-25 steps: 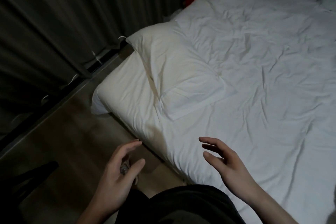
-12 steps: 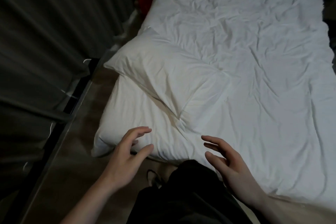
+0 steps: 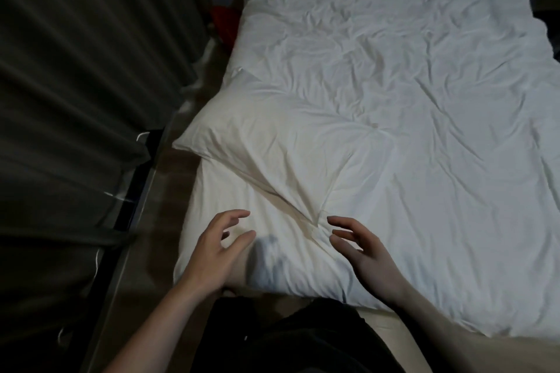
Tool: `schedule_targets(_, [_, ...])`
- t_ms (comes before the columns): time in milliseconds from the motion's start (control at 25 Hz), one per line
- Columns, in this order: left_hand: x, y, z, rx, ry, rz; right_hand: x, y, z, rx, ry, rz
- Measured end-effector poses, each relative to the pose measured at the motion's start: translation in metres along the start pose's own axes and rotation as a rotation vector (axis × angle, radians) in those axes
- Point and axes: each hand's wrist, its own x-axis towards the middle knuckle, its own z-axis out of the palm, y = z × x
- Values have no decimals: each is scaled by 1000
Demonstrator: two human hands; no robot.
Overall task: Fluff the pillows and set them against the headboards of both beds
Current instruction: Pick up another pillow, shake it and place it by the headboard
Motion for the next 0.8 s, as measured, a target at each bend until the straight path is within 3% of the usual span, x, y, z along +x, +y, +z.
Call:
schedule_targets(360, [202, -70, -99, 179, -188, -53, 107, 21, 98, 38, 276, 114])
schedule_targets(520, [299, -103, -132, 365, -224, -73, 155, 40, 141, 35, 435, 209])
schedule_targets(800, [433, -146, -169, 783, -161, -89, 225, 76, 148, -351, 588, 268])
